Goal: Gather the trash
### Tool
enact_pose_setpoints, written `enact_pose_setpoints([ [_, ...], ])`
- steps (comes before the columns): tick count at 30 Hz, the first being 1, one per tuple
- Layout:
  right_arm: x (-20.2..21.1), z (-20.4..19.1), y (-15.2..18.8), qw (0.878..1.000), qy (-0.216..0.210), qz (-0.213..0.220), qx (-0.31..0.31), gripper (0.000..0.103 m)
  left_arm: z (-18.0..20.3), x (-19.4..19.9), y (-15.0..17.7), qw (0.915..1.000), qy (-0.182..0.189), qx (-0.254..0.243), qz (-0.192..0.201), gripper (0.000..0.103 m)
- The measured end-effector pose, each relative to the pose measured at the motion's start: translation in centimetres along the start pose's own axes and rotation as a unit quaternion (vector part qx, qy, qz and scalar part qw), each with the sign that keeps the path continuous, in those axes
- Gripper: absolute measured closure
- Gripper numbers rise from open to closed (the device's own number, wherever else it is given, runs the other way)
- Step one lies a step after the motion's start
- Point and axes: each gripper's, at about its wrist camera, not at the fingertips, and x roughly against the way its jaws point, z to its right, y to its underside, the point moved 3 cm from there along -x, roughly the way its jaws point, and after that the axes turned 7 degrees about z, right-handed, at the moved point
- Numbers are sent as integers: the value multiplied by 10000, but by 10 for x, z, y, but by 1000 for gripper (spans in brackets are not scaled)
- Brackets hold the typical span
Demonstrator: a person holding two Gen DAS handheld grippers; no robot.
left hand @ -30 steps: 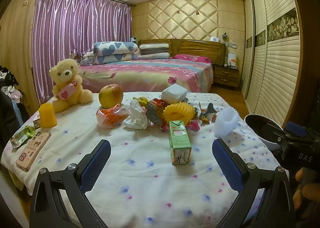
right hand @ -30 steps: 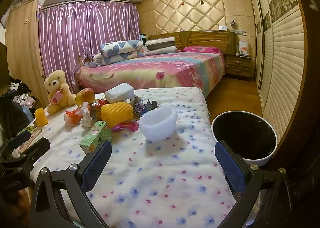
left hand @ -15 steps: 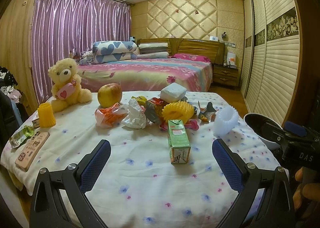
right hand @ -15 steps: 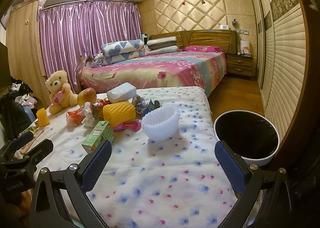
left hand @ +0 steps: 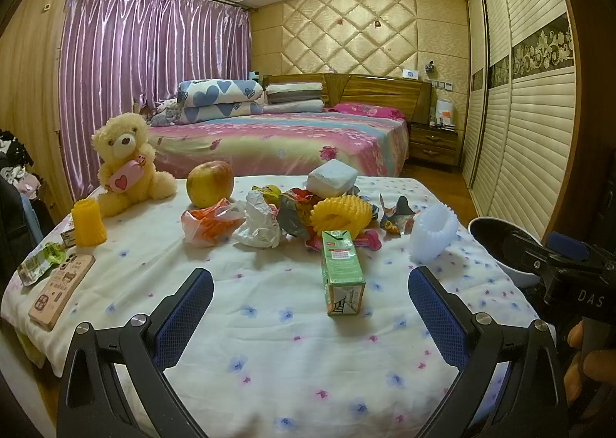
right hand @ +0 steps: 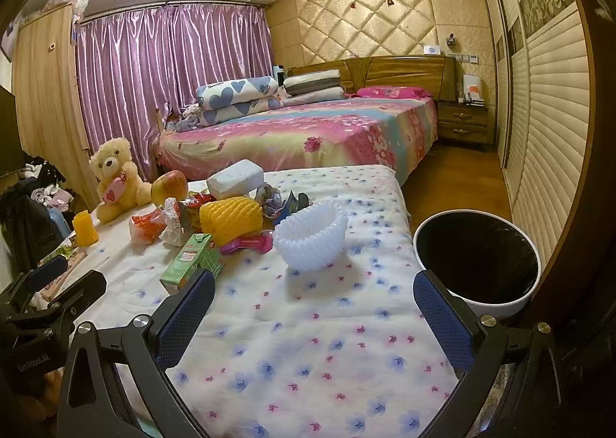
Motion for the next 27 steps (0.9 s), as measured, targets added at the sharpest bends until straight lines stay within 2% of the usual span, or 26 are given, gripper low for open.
enact_pose_setpoints([
  [27,-4,2,1,10000,-22,-66,-63,0,2,-2,0,10000,42,8,-16,1],
])
